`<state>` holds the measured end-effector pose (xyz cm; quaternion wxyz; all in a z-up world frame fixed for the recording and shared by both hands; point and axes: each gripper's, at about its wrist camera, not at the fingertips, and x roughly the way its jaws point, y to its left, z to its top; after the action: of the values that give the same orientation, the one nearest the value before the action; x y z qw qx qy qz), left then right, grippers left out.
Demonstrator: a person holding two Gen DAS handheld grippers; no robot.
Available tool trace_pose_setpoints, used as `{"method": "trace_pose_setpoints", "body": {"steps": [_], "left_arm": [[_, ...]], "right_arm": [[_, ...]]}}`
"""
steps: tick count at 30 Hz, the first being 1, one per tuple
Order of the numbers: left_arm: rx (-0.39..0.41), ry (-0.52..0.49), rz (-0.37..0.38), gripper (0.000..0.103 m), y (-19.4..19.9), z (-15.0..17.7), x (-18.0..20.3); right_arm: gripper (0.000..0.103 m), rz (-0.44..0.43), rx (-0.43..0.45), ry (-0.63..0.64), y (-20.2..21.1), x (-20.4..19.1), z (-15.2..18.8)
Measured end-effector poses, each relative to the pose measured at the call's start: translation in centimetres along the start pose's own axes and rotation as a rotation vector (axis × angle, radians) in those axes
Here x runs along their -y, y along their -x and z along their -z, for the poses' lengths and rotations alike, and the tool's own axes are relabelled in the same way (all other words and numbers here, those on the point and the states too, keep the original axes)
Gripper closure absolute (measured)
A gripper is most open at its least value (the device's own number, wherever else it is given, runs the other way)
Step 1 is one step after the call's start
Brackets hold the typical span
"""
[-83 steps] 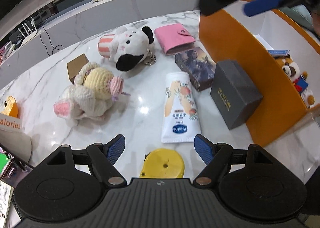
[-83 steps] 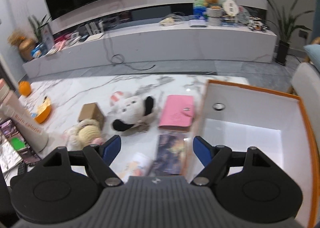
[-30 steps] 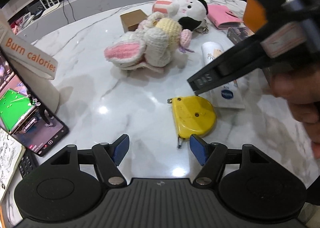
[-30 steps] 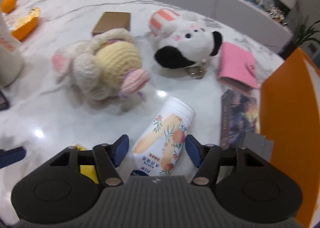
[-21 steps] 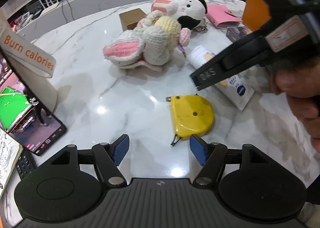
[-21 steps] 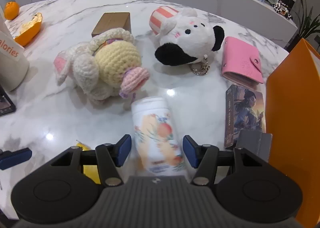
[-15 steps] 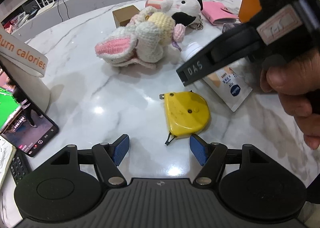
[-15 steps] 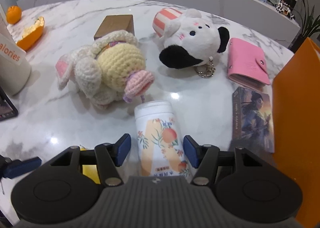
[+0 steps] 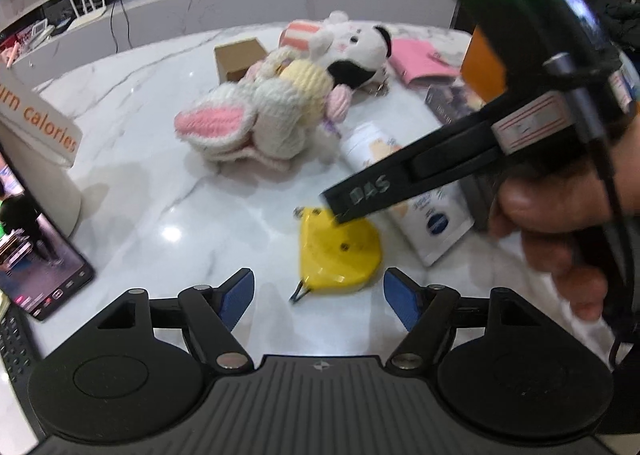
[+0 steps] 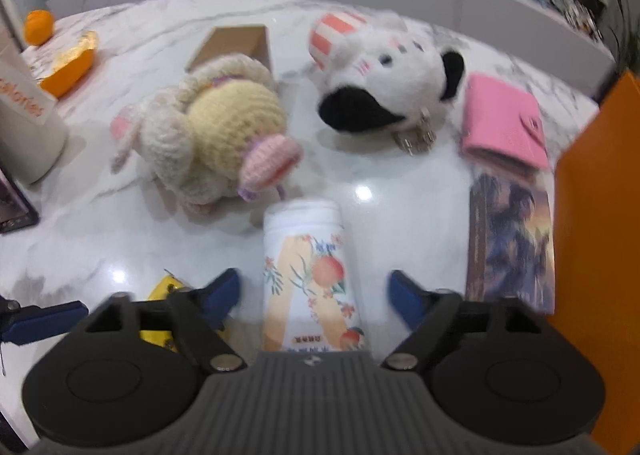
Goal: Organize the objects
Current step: 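Grasp the yellow tape measure with the left tool while the right tool grasps the white lotion bottle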
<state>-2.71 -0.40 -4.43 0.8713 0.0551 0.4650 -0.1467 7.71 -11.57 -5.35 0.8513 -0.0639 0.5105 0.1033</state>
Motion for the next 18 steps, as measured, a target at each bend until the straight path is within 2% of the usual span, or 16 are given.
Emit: {"method": "trace_pose_setpoints", "body": {"steps": [6,9,11,14,18], "left_arm": [[0.037,-0.009,0.013,0.019,-1.3,-0.4,0.4],[0.015,0.0,0.021,0.018,-2.2,-0.3,0.3],[0.05,-0.005,0.024,0.016,-2.3,0.0,0.2],[0.078,-0.043,0.013,0.016,-2.5,0.4,0.6],[0.071,-0.065,-0.01,0.016,-2.6,0.2,1.0]], "right_arm": [[0.016,0.003,0.004,0.004,0.0,0.0,0.1],[0.016,0.006,0.014,0.002,0.0,-0.1,0.0],[0.017,0.007,0.017,0.002,0.0,-0.1,0.0],[0.022,0.002,0.026,0.013,0.1,-0.2,0.1],[0.039,-0.019,0.069,0.056,0.4,-0.7,0.4]]}}
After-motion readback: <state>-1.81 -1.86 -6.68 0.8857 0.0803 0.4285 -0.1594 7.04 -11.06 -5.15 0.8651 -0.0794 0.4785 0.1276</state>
